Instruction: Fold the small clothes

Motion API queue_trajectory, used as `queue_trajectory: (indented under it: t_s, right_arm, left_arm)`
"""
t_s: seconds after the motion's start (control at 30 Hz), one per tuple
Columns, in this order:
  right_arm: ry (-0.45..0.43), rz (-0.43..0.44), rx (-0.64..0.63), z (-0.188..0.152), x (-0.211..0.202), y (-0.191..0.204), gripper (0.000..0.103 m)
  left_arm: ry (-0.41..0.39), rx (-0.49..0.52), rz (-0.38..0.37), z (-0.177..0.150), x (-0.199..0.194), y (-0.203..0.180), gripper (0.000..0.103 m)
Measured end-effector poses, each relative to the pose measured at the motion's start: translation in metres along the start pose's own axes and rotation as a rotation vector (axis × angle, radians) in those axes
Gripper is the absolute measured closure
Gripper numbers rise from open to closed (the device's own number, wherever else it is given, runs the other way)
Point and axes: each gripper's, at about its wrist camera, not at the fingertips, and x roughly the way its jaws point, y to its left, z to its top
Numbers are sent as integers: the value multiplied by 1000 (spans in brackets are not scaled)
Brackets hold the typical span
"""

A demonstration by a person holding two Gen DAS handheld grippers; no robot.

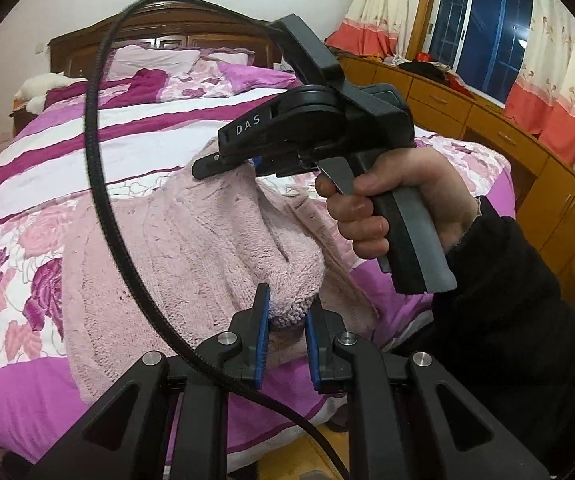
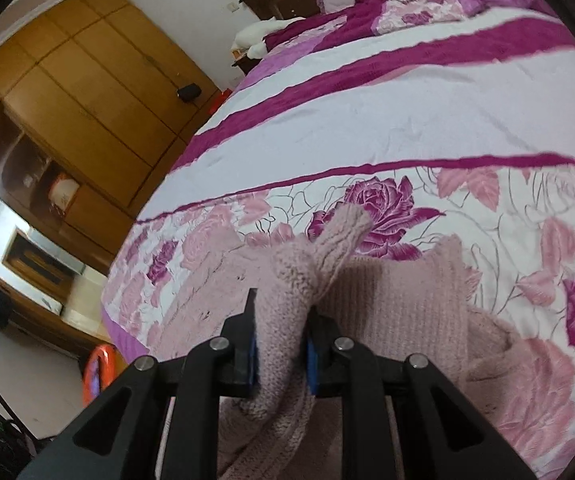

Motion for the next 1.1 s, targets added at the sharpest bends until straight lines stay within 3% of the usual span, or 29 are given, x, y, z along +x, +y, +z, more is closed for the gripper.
queue_trajectory:
  t_s: [0.27, 0.47, 0.73, 1.1]
  right_arm:
    - [12, -53, -83, -2, -11, 10, 84]
    - [29, -84, -42, -8, -12, -8, 84]
    - [-9, -98, -5, -17, -37, -29, 84]
    - [-5, -112, 52, -23, -44, -55, 83]
  left_arm:
    - [23, 29, -15, -4, 10, -7, 103]
    - [49, 26, -52, -3, 25, -15, 103]
    - [57, 95, -96, -5, 36, -34, 103]
    - [77, 139, -92, -7, 50, -36, 103]
